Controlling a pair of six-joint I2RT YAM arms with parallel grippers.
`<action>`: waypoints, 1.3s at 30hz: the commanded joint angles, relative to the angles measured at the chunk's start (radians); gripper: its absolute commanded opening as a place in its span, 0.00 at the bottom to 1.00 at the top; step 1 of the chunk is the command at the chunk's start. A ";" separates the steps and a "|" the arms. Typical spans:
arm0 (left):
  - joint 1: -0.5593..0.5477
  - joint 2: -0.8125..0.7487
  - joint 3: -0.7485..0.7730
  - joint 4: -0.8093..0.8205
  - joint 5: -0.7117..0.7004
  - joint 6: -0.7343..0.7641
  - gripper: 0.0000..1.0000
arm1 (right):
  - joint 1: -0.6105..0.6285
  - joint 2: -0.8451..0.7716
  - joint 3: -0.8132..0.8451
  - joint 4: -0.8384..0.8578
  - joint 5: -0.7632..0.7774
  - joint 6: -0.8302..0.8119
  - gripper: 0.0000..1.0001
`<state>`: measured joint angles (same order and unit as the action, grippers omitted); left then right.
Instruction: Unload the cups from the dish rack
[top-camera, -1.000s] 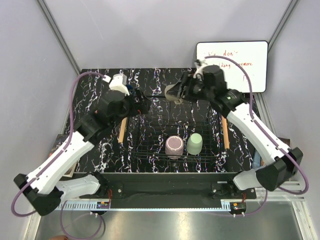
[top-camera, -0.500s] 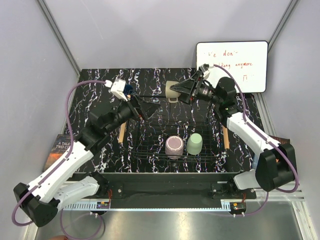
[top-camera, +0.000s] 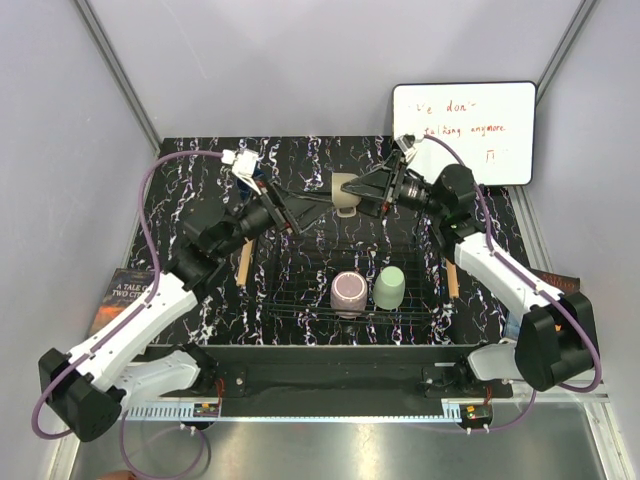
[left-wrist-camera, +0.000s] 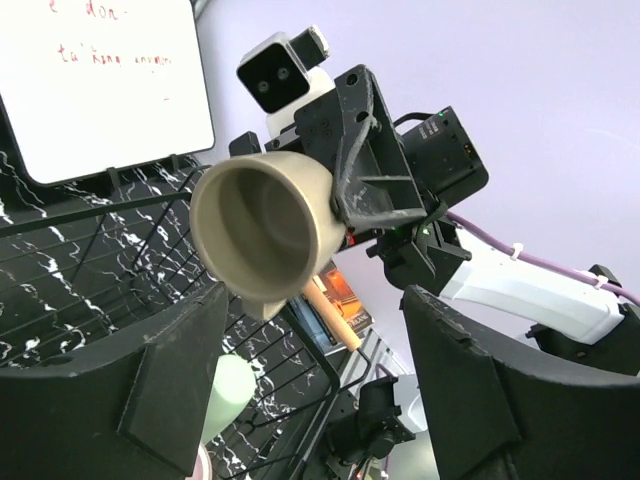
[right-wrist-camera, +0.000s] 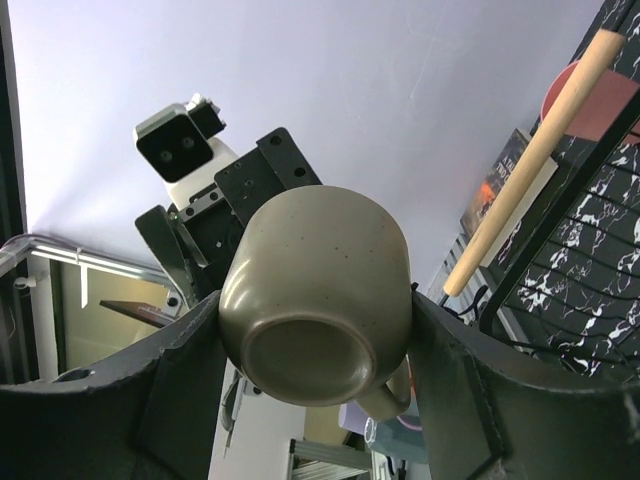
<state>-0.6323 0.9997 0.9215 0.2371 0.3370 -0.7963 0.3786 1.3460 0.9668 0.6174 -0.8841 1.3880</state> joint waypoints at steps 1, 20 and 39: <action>-0.013 0.046 0.045 0.119 0.050 -0.018 0.73 | 0.026 -0.038 0.009 0.102 -0.013 0.023 0.00; -0.052 0.139 0.070 0.189 0.079 -0.034 0.38 | 0.094 0.035 0.030 0.156 -0.015 0.039 0.00; -0.053 0.082 0.116 -0.093 -0.047 0.115 0.00 | 0.094 0.004 0.111 -0.166 0.020 -0.162 0.71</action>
<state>-0.6788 1.1290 0.9955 0.2543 0.3790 -0.7776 0.4526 1.3922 1.0065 0.5949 -0.8810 1.3773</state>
